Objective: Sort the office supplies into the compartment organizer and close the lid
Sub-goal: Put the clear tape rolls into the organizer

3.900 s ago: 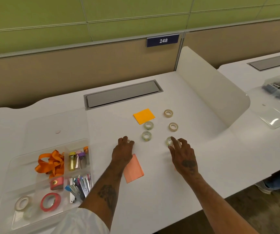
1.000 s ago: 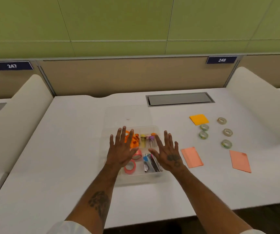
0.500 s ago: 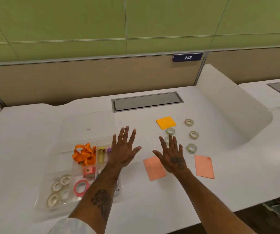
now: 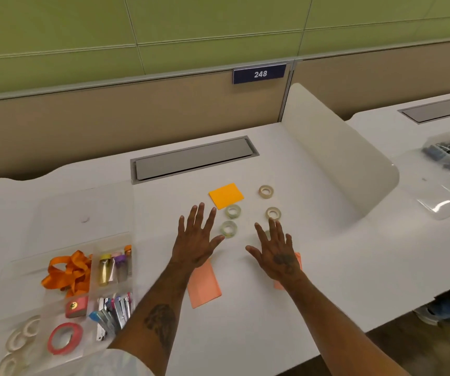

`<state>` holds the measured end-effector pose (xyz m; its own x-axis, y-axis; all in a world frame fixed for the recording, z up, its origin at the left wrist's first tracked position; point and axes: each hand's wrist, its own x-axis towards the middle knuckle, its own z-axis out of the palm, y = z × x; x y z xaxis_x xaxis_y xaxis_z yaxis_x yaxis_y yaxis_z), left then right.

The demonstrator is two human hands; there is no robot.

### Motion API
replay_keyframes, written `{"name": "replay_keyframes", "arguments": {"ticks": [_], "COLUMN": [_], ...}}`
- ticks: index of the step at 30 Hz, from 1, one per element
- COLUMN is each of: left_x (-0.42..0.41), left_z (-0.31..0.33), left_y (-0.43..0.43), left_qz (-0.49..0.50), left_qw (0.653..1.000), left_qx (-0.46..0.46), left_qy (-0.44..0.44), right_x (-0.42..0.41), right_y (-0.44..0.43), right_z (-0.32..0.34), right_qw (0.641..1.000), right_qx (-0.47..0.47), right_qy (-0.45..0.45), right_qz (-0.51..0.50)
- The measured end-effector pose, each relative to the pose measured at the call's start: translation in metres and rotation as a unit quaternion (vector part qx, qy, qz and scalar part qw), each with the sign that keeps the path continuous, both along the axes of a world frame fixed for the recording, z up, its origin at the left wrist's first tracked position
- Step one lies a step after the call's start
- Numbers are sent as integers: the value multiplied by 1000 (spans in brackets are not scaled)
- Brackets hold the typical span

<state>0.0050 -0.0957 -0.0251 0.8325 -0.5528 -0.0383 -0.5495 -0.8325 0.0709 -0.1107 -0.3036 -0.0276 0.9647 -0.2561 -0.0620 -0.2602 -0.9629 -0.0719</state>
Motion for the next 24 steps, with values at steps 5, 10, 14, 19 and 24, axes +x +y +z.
{"name": "replay_keyframes", "arguments": {"ticks": [5, 10, 14, 19, 24], "left_x": [0, 0, 3, 1, -1], "left_z": [-4, -10, -14, -20, -20], "left_y": [-26, -37, -47, -58, -62], "left_qz": [-10, -15, -28, -37, -46], "left_qw": [998, 998, 996, 994, 994], "left_qx": [-14, 0, 22, 35, 36], "left_qy": [54, 64, 77, 92, 95], "right_x": [-3, 0, 5, 5, 0], "right_y": [-24, -36, -43, -52, -59], "right_z": [-14, -17, -16, -20, -20], "right_qw": [999, 997, 994, 988, 987], "right_qx": [28, 19, 20, 18, 26], "right_qy": [-4, -47, -84, -135, -146], "right_qz": [30, 62, 71, 76, 68]}}
